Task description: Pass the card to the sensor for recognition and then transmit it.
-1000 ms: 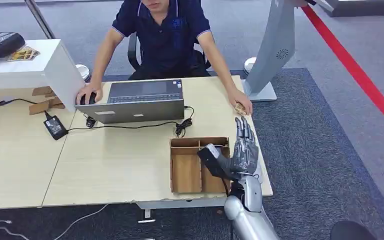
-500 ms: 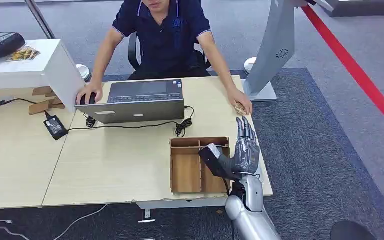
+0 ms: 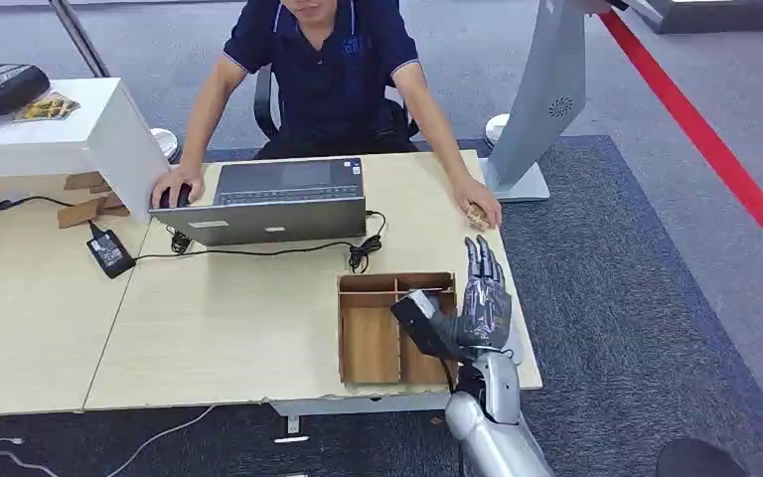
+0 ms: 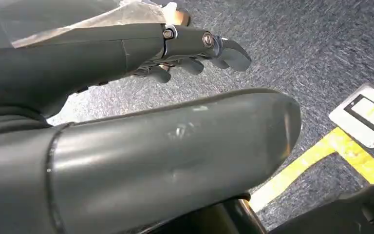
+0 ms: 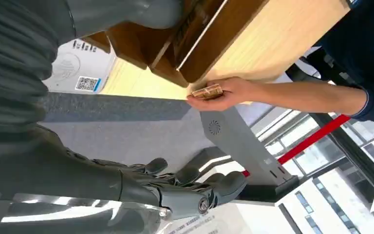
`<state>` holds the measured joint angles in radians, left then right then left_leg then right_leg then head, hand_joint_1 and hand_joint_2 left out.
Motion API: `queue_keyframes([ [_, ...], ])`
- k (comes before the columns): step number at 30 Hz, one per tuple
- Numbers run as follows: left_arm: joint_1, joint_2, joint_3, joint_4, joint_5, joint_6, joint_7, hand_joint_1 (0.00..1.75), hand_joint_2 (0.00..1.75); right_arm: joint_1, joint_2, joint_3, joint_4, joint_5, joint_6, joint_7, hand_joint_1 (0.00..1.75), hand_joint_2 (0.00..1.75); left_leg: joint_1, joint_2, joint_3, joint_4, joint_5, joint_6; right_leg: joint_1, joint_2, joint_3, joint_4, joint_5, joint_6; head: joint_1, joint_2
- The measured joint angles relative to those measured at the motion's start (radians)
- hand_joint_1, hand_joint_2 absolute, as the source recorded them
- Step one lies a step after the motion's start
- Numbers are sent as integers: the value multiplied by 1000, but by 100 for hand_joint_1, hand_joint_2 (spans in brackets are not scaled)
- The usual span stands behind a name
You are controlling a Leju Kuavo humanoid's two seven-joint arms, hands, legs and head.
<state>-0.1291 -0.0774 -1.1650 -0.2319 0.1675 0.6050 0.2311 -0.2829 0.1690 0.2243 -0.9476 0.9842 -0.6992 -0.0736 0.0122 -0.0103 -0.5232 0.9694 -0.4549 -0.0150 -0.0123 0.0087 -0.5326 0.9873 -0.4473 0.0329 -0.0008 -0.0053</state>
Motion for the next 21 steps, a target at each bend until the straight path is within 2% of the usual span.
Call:
queue_keyframes([
  [6, 0, 0, 0, 0, 1, 0, 0, 0, 0, 2, 6, 3, 8, -3, 0, -1, 26, 175, 0, 0, 0, 0, 0, 0, 0, 0, 0, 0, 0, 0, 0, 0],
  [7, 0, 0, 0, 0, 0, 0, 0, 0, 0, 2, 7, 4, 10, -3, 0, -1, 40, 175, 0, 0, 0, 0, 0, 0, 0, 0, 0, 0, 0, 0, 0, 0],
  [8, 0, 0, 0, 0, 0, 0, 0, 0, 0, 2, 7, 6, 11, -3, 0, -1, 45, 175, 0, 0, 0, 0, 0, 0, 0, 0, 0, 0, 0, 0, 0, 0],
  [14, 0, 0, 0, 0, 0, 0, -1, 0, 0, 2, 9, 10, 18, -3, 0, -2, 52, 175, 0, 0, 0, 0, 0, 0, 0, 0, 0, 0, 0, 0, 0, 0],
  [21, 0, 0, 0, 0, -1, 0, -1, 0, 0, 2, 10, 12, 18, -4, 0, -2, 52, 175, 0, 0, 0, 0, 0, 0, 0, 0, 0, 0, 0, 0, 0, 0],
])
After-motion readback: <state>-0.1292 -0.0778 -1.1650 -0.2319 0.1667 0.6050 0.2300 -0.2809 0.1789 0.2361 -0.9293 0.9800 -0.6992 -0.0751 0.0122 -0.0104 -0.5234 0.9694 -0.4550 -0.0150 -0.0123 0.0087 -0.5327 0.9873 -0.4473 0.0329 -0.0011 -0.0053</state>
